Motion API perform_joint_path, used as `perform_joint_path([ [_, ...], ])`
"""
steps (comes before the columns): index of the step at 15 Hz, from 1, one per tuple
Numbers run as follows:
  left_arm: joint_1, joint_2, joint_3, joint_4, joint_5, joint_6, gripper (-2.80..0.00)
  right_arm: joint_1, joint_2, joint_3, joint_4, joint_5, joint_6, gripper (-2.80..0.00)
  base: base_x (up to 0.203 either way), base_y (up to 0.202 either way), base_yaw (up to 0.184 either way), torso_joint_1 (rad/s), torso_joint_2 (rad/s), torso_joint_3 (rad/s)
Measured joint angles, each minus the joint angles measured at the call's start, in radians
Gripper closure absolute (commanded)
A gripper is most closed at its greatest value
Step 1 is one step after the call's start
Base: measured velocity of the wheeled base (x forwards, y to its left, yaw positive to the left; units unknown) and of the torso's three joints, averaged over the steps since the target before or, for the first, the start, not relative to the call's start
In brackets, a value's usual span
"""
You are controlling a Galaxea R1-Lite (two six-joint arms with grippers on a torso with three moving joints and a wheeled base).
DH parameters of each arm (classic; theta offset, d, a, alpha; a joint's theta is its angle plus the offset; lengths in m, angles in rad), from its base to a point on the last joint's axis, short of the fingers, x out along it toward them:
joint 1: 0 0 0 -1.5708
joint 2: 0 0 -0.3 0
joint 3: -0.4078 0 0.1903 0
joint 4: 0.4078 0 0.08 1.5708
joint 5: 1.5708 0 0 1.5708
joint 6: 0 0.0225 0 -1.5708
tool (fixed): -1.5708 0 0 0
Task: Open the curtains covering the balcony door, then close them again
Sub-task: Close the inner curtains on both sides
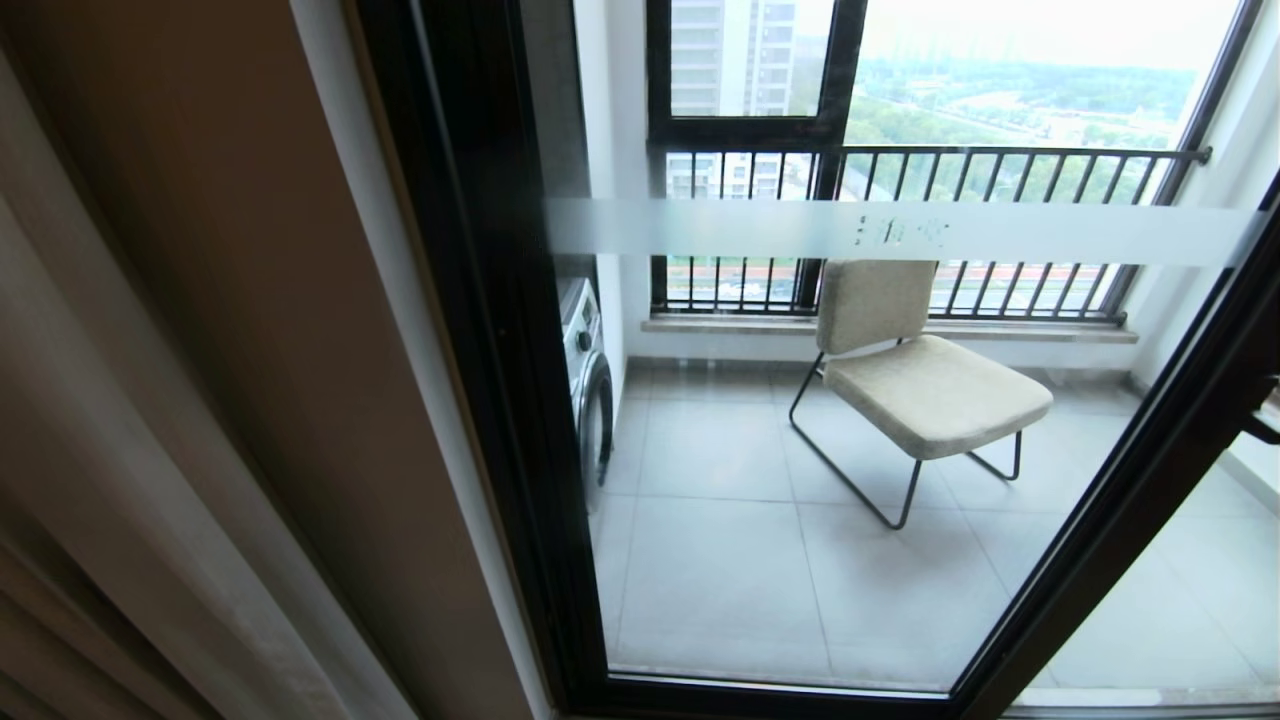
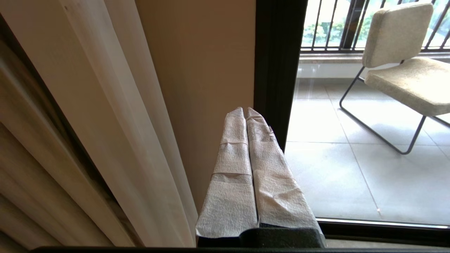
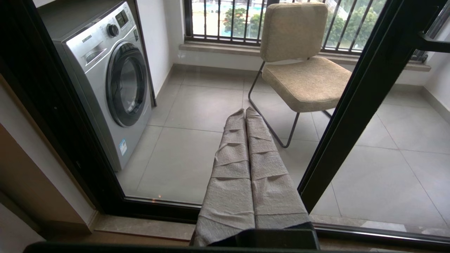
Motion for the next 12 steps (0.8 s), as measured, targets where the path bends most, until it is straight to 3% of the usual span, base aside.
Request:
perform_joint_path([
  [4,0.000,0.000,0.000,-0.035,-0.017,0.091,0.00,0.000,0.000,0.000,0.000,0.000,0.000,0.00,0.000,0.000,0.000,0.000,0.00,0.000],
  [8,0.000,0.000,0.000,-0.220,-0.024,0.078,0.00,0.000,0.000,0.000,0.000,0.000,0.000,0.00,0.000,0.000,0.000,0.000,0.00,0.000],
  [10,-0.001,0.000,-0.017,-0.235,-0.012,0.070,0.00,0.000,0.000,0.000,0.000,0.000,0.000,0.00,0.000,0.000,0.000,0.000,0.00,0.000],
  [12,-0.001,0.000,-0.020,-0.255,-0.002,0.102,0.00,0.000,0.000,0.000,0.000,0.000,0.000,0.00,0.000,0.000,0.000,0.000,0.00,0.000],
])
